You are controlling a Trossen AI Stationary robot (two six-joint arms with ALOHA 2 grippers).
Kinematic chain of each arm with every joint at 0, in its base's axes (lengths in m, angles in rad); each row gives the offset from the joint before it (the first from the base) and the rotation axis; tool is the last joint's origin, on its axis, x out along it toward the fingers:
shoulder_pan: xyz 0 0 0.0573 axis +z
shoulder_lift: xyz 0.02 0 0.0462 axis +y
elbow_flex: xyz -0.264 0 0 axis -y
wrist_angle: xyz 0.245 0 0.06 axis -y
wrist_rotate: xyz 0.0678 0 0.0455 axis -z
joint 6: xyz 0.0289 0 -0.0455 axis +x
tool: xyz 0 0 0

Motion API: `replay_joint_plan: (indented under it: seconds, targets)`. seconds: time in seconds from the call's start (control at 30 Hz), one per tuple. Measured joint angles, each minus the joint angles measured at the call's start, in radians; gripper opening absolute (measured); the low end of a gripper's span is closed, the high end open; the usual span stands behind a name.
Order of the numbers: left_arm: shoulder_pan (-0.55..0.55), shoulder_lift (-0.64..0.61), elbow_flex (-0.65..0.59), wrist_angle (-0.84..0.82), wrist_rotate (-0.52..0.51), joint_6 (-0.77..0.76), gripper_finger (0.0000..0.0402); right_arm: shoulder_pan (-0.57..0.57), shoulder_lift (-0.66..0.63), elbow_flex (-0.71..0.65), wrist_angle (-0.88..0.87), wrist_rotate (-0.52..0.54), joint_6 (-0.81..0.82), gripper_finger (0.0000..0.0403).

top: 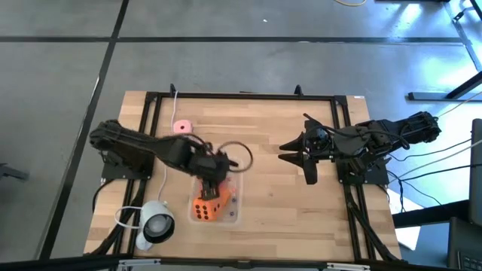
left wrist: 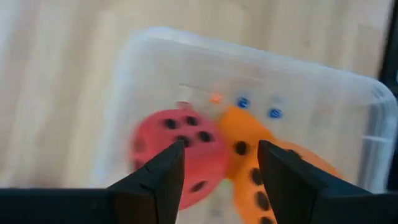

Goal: Pick & Place Dice
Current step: Put the large pink die on the bin

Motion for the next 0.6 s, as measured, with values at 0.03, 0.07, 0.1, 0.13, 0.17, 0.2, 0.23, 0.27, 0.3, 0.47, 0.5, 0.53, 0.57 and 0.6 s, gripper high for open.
replay_joint_plan:
  seconds: [0.03,0.07,0.1,0.13,0.17,0.2,0.23,0.27,0.3,0.47,0.5,0.53,0.57,0.6]
  targets:
    - [0.007,-0.022,0.000,-0.015,-0.026,-0.009,0.0194,0.000,0.000,0.000,0.000,0.000,0.000,0.0149]
    - [0.014,-0.046,0.000,-0.038,-0.052,-0.016,0.0194,0.000,0.000,0.000,0.000,0.000,0.000,0.0149]
    - [0.020,-0.070,0.000,-0.073,-0.081,-0.018,0.0194,0.000,0.000,0.000,0.000,0.000,0.000,0.0149]
    - [0.028,-0.093,0.000,-0.123,-0.114,-0.019,0.0194,0.000,0.000,0.000,0.000,0.000,-0.001,0.0149]
    - [0.036,-0.117,0.000,-0.187,-0.148,-0.022,0.0194,0.000,0.000,0.000,0.000,0.000,-0.001,0.0149]
    - [0.043,-0.140,0.000,-0.257,-0.185,-0.033,0.0194,0.000,0.000,0.000,-0.001,0.000,-0.003,0.0149]
    - [0.049,-0.157,0.000,-0.327,-0.220,-0.054,0.0194,0.000,0.000,0.000,-0.002,0.000,-0.003,0.0149]
    - [0.056,-0.174,-0.003,-0.365,-0.251,-0.075,0.0194,0.000,0.000,0.000,-0.005,0.000,-0.003,0.0149]
    - [0.067,-0.198,-0.018,-0.347,-0.271,-0.083,0.0195,0.000,0.000,0.000,-0.008,0.000,-0.003,0.0149]
    - [0.128,-0.316,-0.131,-0.331,-0.296,-0.108,0.0213,0.000,0.000,0.000,-0.015,-0.001,-0.003,0.0149]
    - [0.135,-0.324,-0.154,-0.357,-0.310,-0.137,0.0217,0.000,0.000,0.000,-0.015,0.000,0.003,0.0149]
    - [0.139,-0.329,-0.178,-0.353,-0.322,-0.159,0.0221,0.000,-0.001,0.000,-0.015,0.000,0.005,0.0149]
    - [0.143,-0.340,-0.204,-0.341,-0.330,-0.164,0.0224,0.000,-0.001,0.000,-0.016,-0.001,0.005,0.0149]
    - [0.147,-0.347,-0.231,-0.339,-0.334,-0.160,0.0227,0.000,-0.001,0.000,-0.018,-0.001,0.005,0.0149]
